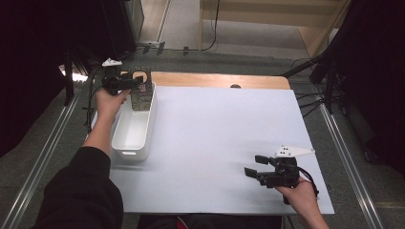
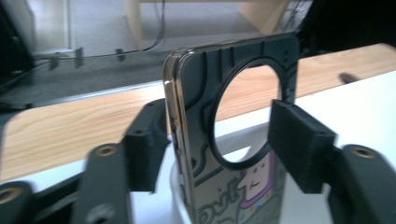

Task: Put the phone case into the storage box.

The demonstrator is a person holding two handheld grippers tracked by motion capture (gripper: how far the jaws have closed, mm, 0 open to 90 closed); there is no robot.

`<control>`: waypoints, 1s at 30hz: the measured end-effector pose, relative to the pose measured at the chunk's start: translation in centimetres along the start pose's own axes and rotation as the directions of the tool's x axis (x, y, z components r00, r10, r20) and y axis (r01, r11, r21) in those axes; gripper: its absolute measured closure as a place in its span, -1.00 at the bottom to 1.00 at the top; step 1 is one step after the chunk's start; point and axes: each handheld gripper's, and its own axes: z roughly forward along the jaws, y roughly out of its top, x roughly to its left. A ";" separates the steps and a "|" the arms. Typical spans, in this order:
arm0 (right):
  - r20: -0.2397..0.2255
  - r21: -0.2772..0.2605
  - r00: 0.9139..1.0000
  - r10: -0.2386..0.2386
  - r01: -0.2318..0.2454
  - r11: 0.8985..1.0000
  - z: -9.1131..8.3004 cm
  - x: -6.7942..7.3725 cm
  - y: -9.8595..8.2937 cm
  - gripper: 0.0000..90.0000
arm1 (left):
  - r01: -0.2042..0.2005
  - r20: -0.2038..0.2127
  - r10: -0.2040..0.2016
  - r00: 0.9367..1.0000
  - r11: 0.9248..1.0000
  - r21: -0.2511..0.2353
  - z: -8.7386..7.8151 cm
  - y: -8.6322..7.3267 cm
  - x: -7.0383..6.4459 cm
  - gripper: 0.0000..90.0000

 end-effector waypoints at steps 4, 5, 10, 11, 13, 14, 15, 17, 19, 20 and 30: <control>0.000 -0.001 1.000 0.003 -0.003 1.000 0.0 0.0 0.0 -0.45 | -0.012 -0.021 0.012 1.000 1.000 -0.002 -0.3 0.3 -0.3 -0.29; -0.001 0.000 1.000 0.002 -0.002 1.000 0.0 0.0 0.0 -0.45 | -0.010 -0.022 0.010 1.000 1.000 -0.006 -0.3 0.3 -0.3 -0.29; 0.001 0.000 1.000 -0.001 0.001 1.000 0.0 0.0 0.0 -0.45 | 0.000 -0.018 0.000 1.000 1.000 -0.010 -0.7 0.5 -0.3 -0.29; 0.001 0.000 1.000 -0.001 0.001 1.000 0.0 0.0 0.0 -0.45 | 0.000 -0.018 0.000 1.000 1.000 -0.007 -0.7 0.5 -0.3 -0.29; 0.001 0.000 1.000 -0.001 0.001 1.000 0.0 0.0 0.0 -0.45 | -0.005 -0.024 0.005 1.000 1.000 -0.003 -0.8 0.5 -0.3 -0.29; 0.000 0.001 1.000 -0.002 0.002 1.000 0.0 0.0 0.0 -0.45 | -0.006 -0.023 0.006 1.000 1.000 -0.002 -0.9 0.6 -0.3 -0.29; 0.000 0.002 1.000 -0.001 0.001 1.000 0.0 0.0 0.0 -0.45 | -0.004 -0.023 0.004 1.000 1.000 -0.003 -1.0 0.6 -0.3 -0.29; -0.001 0.002 1.000 -0.001 0.001 1.000 0.0 0.1 0.0 -0.45 | -0.002 -0.026 0.002 1.000 1.000 -0.002 -1.2 0.6 -0.3 -0.29; -0.003 0.003 1.000 -0.003 0.003 1.000 0.0 0.1 0.0 -0.45 | -0.004 -0.029 0.004 1.000 1.000 0.003 -1.4 0.7 -0.3 -0.29; -0.004 0.002 1.000 -0.003 0.003 1.000 0.1 0.1 0.0 -0.45 | -0.001 -0.030 0.001 1.000 1.000 0.001 -1.4 0.7 -0.2 -0.29; -0.005 0.005 1.000 -0.006 0.006 1.000 0.2 0.1 0.2 -0.45 | -0.002 -0.024 0.002 1.000 1.000 0.006 -2.3 0.9 -0.3 -0.34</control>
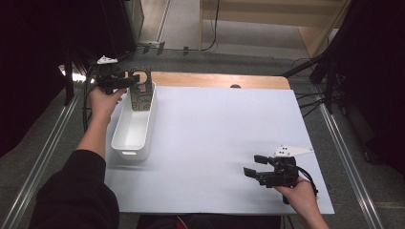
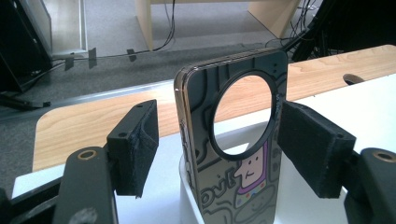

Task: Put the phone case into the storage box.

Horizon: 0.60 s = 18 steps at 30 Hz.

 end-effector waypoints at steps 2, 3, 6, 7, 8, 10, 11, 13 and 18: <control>-0.003 0.001 1.000 0.000 0.000 1.000 0.0 0.0 0.0 -0.45 | 0.000 -0.004 0.000 1.000 1.000 0.001 -0.1 0.0 0.0 -0.36; -0.003 -0.001 1.000 -0.002 0.002 1.000 0.1 0.0 0.1 -0.45 | 0.001 -0.005 -0.001 1.000 1.000 0.001 -0.2 0.0 0.0 -0.40; -0.006 0.001 1.000 -0.007 0.007 1.000 0.1 0.0 0.1 -0.45 | 0.012 0.001 -0.012 1.000 1.000 0.004 -0.5 -0.1 0.2 -0.40; -0.005 0.001 1.000 -0.006 0.006 1.000 0.2 0.0 0.2 -0.45 | 0.016 0.005 -0.016 1.000 1.000 0.005 -0.5 -0.1 0.2 -0.40; -0.006 0.003 1.000 -0.006 0.006 1.000 0.2 0.0 0.2 -0.45 | 0.011 0.004 -0.011 1.000 1.000 0.007 -0.6 -0.1 0.1 -0.40; -0.009 0.001 1.000 -0.005 0.005 1.000 0.2 0.0 0.2 -0.45 | 0.014 0.005 -0.014 1.000 1.000 0.011 -0.8 -0.1 0.1 -0.40; -0.009 0.004 1.000 -0.005 0.005 1.000 0.3 0.0 0.2 -0.45 | 0.017 0.011 -0.017 1.000 1.000 0.008 -1.0 -0.1 0.0 -0.40; -0.012 0.007 1.000 -0.007 0.007 1.000 0.4 -0.1 0.3 -0.45 | 0.016 0.010 -0.016 1.000 1.000 0.000 -1.2 0.0 -0.1 -0.40; -0.015 0.005 1.000 -0.005 0.005 1.000 0.6 0.0 0.4 -0.45 | 0.008 0.022 -0.008 1.000 1.000 0.006 -1.9 0.1 -0.5 -0.40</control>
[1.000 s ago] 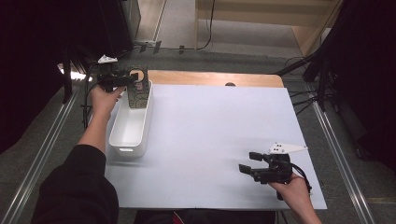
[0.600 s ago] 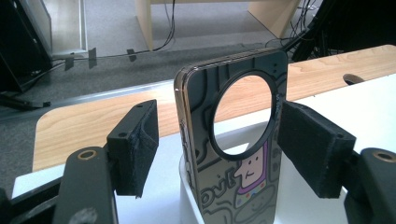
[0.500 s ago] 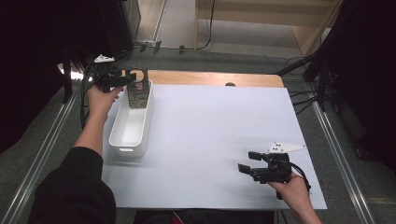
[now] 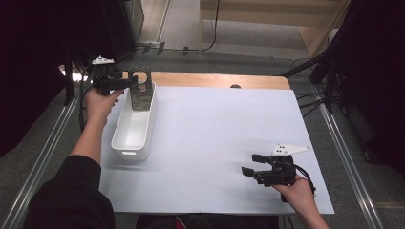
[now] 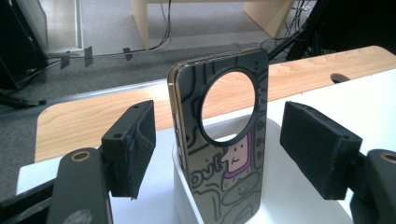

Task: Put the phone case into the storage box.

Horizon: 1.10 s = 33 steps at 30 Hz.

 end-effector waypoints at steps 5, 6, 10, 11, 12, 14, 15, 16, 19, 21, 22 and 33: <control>-0.002 0.000 1.000 -0.003 0.003 1.000 0.0 0.0 0.1 -0.45 | -0.018 0.019 0.018 1.000 1.000 0.006 -0.5 0.0 -0.6 -0.40; -0.001 0.002 1.000 -0.005 0.005 1.000 0.0 0.0 0.1 -0.45 | -0.029 0.024 0.028 0.999 1.000 0.007 -0.6 0.0 -0.8 -0.40; -0.003 0.002 1.000 -0.006 0.006 1.000 0.0 0.0 0.1 -0.45 | -0.045 0.035 0.044 0.998 0.999 0.021 -1.1 0.1 -1.4 -0.40; -0.003 0.002 1.000 -0.006 0.006 1.000 0.0 0.0 0.1 -0.45 | -0.045 0.041 0.044 0.998 0.999 0.022 -1.2 0.1 -1.5 -0.40; -0.002 0.002 1.000 -0.007 0.007 1.000 0.0 0.0 0.1 -0.45 | -0.045 0.048 0.044 0.998 0.999 0.020 -1.3 0.1 -1.6 -0.40; -0.003 0.002 1.000 -0.007 0.007 1.000 0.0 0.0 0.1 -0.45 | -0.045 0.062 0.044 0.997 0.999 0.020 -1.6 0.1 -1.8 -0.40; -0.002 0.002 1.000 -0.007 0.007 1.000 0.0 0.1 0.1 -0.45 | -0.044 0.066 0.042 0.997 0.999 0.020 -1.8 0.0 -1.9 -0.40; -0.003 0.001 1.000 -0.007 0.007 1.000 0.0 0.1 0.1 -0.45 | -0.045 0.071 0.044 0.997 0.999 0.017 -1.9 0.0 -2.0 -0.40; -0.002 0.002 1.000 -0.006 0.006 1.000 0.0 0.1 0.1 -0.45 | -0.041 0.089 0.039 0.995 0.999 0.018 -2.2 -0.2 -2.4 -0.40; -0.001 0.003 1.000 -0.006 0.006 1.000 0.0 0.1 0.1 -0.45 | -0.041 0.102 0.039 0.994 0.999 0.023 -2.3 -0.3 -2.7 -0.40; -0.001 0.003 1.000 -0.009 0.009 1.000 0.0 0.1 0.1 -0.45 | -0.046 0.105 0.044 0.993 0.999 0.017 -2.4 -0.4 -2.8 -0.40; 0.001 0.003 1.000 -0.013 0.013 1.000 0.1 0.1 0.1 -0.45 | -0.069 0.154 0.067 0.986 0.998 0.010 -3.6 -0.5 -4.8 -0.40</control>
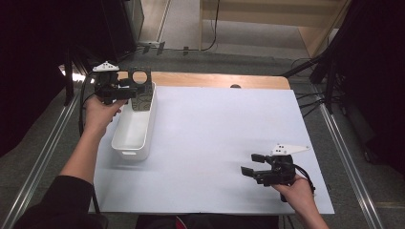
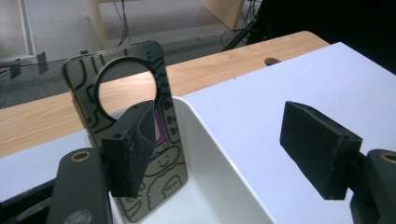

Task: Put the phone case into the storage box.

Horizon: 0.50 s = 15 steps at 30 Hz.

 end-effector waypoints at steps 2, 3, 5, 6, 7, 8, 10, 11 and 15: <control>0.000 0.000 1.000 0.000 0.000 1.000 0.0 0.0 0.0 -0.45 | -0.001 0.014 0.001 1.000 1.000 0.001 -0.1 0.0 -0.3 -0.40; 0.000 0.000 1.000 0.000 0.000 1.000 0.0 0.0 0.0 -0.45 | -0.003 0.019 0.003 1.000 1.000 0.001 -0.1 -0.1 -0.4 -0.40; -0.002 -0.001 1.000 0.001 -0.001 1.000 0.0 0.0 0.0 -0.45 | -0.004 0.026 0.003 1.000 1.000 0.007 -0.2 -0.1 -0.7 -0.40; -0.001 -0.001 1.000 0.005 -0.005 1.000 0.0 0.1 0.0 -0.45 | -0.007 0.029 0.007 1.000 1.000 0.008 -0.3 -0.1 -0.9 -0.40; -0.001 -0.001 1.000 0.005 -0.005 1.000 0.0 0.1 0.0 -0.45 | -0.012 0.033 0.012 0.999 1.000 0.007 -0.3 -0.2 -1.0 -0.40; 0.000 -0.001 1.000 0.005 -0.005 1.000 0.0 0.1 0.0 -0.45 | -0.013 0.036 0.012 0.999 1.000 0.009 -0.4 -0.2 -1.2 -0.40; 0.000 -0.001 1.000 0.005 -0.005 1.000 0.0 0.1 0.0 -0.45 | -0.017 0.044 0.017 0.999 1.000 0.010 -0.5 -0.2 -1.6 -0.40; 0.000 -0.001 1.000 0.005 -0.005 1.000 0.0 0.1 0.0 -0.45 | -0.019 0.048 0.019 0.999 1.000 0.012 -0.6 -0.2 -1.7 -0.40; 0.001 -0.001 1.000 0.005 -0.005 1.000 -0.1 0.1 0.0 -0.45 | -0.026 0.063 0.025 0.998 1.000 0.016 -0.8 -0.4 -2.3 -0.40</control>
